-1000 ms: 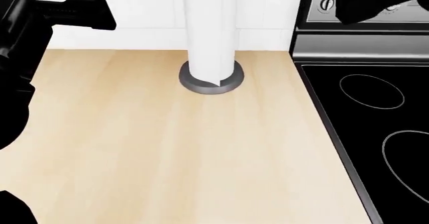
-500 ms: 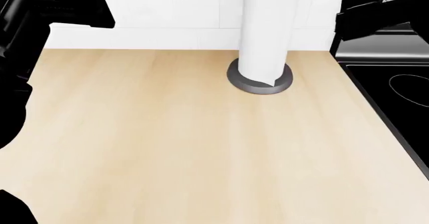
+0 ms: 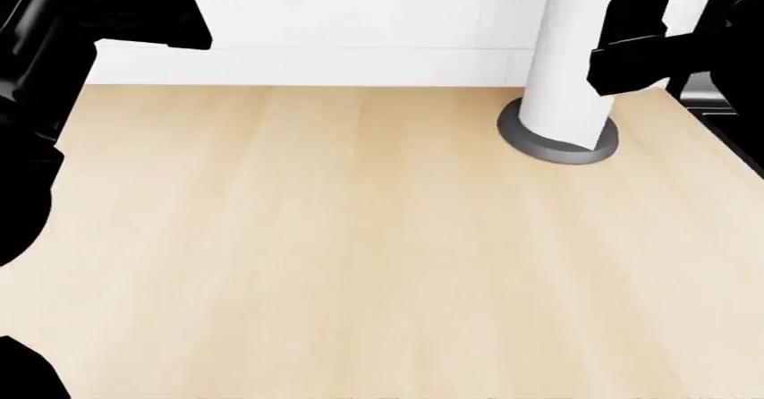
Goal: Pick the brussel sprout, cherry from the counter and place them in the cabinet. Then close the cabinet.
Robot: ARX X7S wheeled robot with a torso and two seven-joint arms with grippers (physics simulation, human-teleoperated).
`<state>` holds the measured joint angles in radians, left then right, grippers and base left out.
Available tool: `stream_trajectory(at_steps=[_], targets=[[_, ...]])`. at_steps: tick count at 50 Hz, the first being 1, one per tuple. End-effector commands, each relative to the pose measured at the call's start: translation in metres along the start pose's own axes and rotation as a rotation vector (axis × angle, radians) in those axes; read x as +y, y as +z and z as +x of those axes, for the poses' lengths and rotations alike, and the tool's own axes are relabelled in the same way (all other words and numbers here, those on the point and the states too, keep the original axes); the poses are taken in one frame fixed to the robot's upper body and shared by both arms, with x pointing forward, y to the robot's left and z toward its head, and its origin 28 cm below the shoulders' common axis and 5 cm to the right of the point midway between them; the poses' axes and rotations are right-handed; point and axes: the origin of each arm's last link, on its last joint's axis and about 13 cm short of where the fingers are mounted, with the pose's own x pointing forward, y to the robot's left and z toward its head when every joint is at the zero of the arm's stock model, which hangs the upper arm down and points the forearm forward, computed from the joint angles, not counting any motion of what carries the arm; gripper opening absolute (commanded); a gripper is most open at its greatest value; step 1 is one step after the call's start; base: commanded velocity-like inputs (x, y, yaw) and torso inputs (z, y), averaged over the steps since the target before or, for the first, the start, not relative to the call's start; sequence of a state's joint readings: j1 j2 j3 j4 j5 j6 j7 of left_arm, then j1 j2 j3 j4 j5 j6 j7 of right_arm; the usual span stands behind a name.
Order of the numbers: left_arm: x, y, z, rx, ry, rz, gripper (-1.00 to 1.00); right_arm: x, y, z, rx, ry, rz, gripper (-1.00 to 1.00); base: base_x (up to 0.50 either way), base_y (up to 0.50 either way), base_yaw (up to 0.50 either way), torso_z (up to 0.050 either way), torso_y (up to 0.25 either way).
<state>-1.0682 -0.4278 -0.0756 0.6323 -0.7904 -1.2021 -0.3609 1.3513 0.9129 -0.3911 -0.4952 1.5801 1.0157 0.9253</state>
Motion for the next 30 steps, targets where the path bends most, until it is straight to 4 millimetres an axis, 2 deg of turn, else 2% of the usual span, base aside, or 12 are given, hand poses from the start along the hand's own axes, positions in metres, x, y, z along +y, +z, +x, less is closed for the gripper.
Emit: stream_trajectory(at_steps=[1, 19, 30], targets=[[-0.001, -0.002, -0.001, 0.007, -0.007, 0.002, 1.0, 0.002, -0.007, -0.001, -0.013, 0.003, 0.018, 1.0, -0.04, 0.5, 0.0, 0.0, 0.0], [-0.003, -0.006, -0.003, 0.024, -0.005, 0.011, 1.0, 0.002, -0.019, -0.004, -0.012, 0.002, 0.047, 1.0, -0.04, 0.49, 0.0, 0.0, 0.0], [-0.002, -0.016, -0.006, 0.064, -0.003, 0.016, 1.0, 0.002, -0.023, -0.005, -0.017, 0.01, 0.051, 1.0, -0.02, 0.1, 0.0, 0.0, 0.0]])
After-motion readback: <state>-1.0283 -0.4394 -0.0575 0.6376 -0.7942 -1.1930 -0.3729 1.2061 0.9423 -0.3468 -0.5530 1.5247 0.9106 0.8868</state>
